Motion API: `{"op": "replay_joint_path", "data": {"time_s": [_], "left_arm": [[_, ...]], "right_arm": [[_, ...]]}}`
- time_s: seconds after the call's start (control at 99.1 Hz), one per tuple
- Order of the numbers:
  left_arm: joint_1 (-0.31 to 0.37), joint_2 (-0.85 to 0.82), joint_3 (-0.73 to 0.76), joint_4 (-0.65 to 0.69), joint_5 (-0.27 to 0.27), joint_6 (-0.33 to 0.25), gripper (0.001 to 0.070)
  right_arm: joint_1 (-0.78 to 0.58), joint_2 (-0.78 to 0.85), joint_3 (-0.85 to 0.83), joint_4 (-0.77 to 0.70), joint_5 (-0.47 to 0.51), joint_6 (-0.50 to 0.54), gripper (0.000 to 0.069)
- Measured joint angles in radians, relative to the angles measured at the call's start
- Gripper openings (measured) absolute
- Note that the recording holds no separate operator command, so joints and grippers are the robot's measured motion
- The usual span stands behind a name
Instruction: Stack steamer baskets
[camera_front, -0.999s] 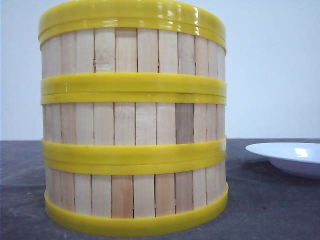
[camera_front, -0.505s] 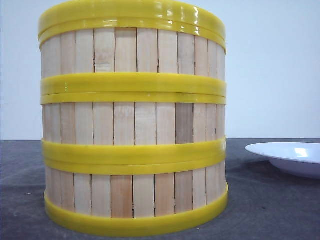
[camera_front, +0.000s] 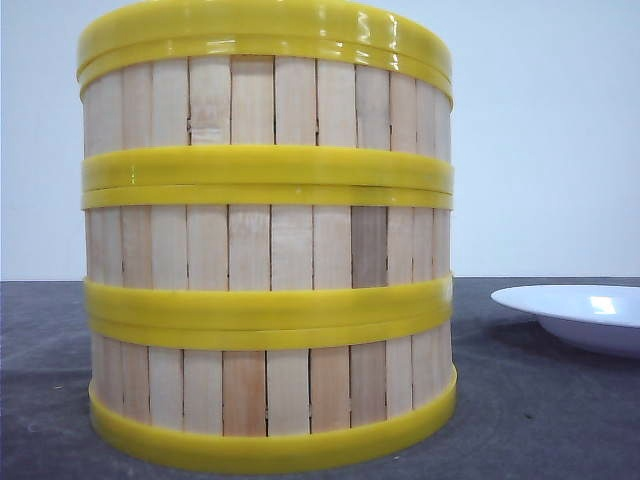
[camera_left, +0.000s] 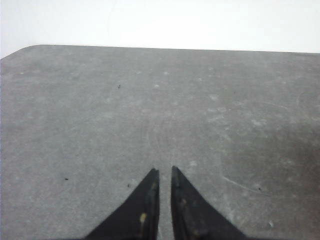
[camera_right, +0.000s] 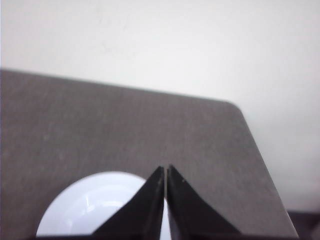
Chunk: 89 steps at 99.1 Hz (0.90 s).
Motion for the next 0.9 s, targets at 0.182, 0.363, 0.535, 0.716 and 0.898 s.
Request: {"op": "replay_joint_path", "data": {"time_s": [0.182, 0.363, 0.535, 0.716, 0.898], "left_arm": [[0.0, 0.0, 0.0, 0.0, 0.0, 0.0, 0.0015], [0.0, 0.0, 0.0, 0.0, 0.0, 0.0, 0.0015], [0.0, 0.0, 0.0, 0.0, 0.0, 0.0, 0.0015], [0.0, 0.0, 0.0, 0.0, 0.0, 0.0, 0.0015], [0.0, 0.0, 0.0, 0.0, 0.0, 0.0, 0.0015]], "right_arm": [[-0.048, -0.134, -0.264, 0.231, -0.058, 0.016, 0.0003], [-0.066, -0.257, -0.496, 0.333, -0.058, 0.038, 0.0003], [-0.066, -0.359, -0.653, 0.392, -0.058, 0.039, 0.0003], [-0.072, -0.443, -0.767, 0.439, -0.058, 0.061, 0.0003], [-0.077, -0.509, -0.837, 0.446, -0.058, 0.091, 0.0003]]}}
